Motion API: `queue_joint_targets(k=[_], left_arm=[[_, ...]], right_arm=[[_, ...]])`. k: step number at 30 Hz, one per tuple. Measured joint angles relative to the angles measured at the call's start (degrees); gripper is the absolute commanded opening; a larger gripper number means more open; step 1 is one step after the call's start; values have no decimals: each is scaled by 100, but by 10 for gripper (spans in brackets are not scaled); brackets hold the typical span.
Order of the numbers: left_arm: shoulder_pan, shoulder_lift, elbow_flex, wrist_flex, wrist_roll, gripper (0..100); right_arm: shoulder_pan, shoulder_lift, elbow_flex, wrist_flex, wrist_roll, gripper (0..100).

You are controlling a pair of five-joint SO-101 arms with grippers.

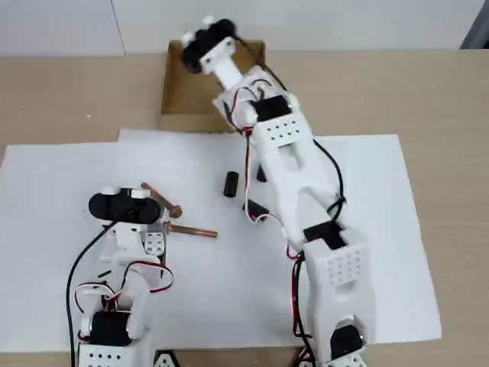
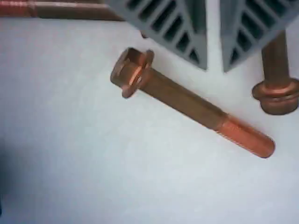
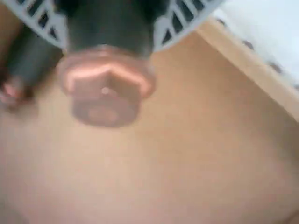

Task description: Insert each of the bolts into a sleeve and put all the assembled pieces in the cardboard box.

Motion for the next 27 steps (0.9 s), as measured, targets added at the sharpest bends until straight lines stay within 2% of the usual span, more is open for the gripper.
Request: queue_joint_targets(k=[7,13,19,27], left_arm=[[0,0,0,0,0,8],[0,0,0,0,0,8],[0,0,0,0,0,7],[0,0,0,0,0,7]], right_arm=[[9,730,-800,-352,1090,3],[-18,1152,-1222,-422,1521,6],[-44,1284,-1248,-422,1635,147],[-44,1275,-1389,-422,1635,99]])
